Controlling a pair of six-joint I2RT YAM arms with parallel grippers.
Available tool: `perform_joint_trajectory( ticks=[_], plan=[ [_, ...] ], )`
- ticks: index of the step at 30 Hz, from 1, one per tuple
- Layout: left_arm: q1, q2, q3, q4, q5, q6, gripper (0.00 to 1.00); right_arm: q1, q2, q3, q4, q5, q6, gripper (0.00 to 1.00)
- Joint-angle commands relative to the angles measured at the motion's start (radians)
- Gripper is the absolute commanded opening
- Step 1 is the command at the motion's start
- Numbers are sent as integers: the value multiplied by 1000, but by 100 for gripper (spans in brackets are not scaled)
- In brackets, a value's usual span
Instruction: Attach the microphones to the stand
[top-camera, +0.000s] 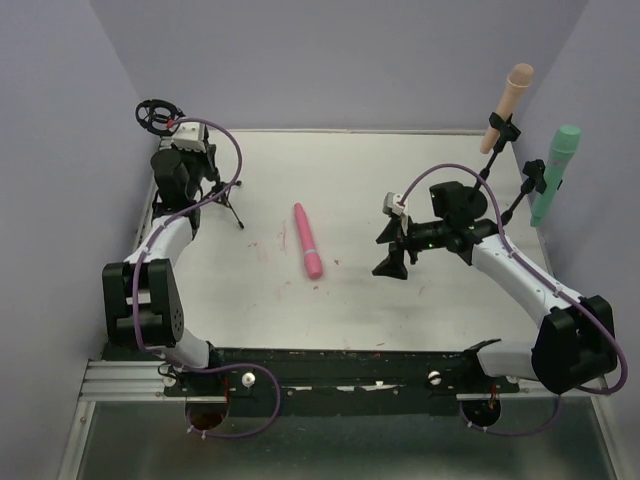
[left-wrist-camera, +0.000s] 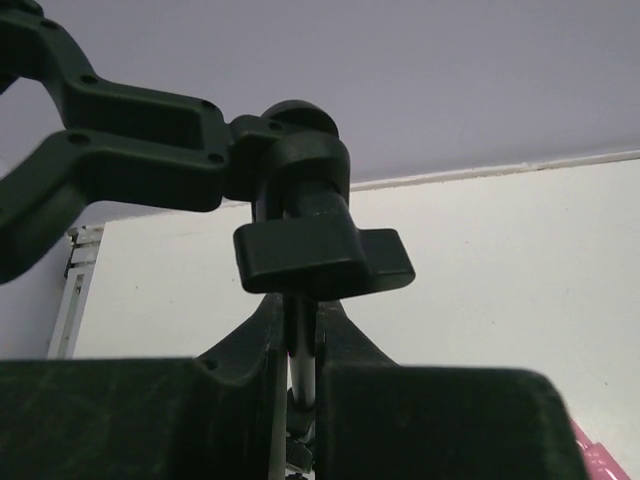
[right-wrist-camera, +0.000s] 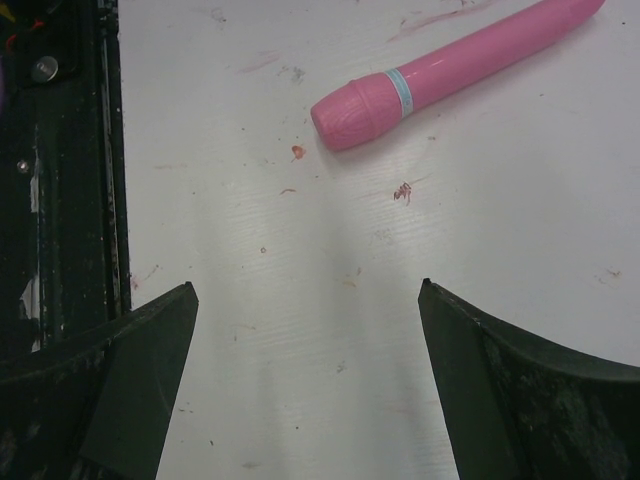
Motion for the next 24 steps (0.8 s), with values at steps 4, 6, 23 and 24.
perform_joint_trajectory(
  ticks=[4,6,23,24],
  plan=[
    [-6,-269,-21,-29,179,-67,0,-13,3,1,-24,4,-38,100],
    [-26,-338,-22,-81,214,-106,0,-22,-3,-1,-32,-5,-53,100],
    [-675,-342,-24,-67,-14,-178,0,-312,-149,-65,48,-159,61,100],
    [-699,-312,-19,-51,-22,-176,0,-324,-157,-71,57,-163,68,100]
  ],
)
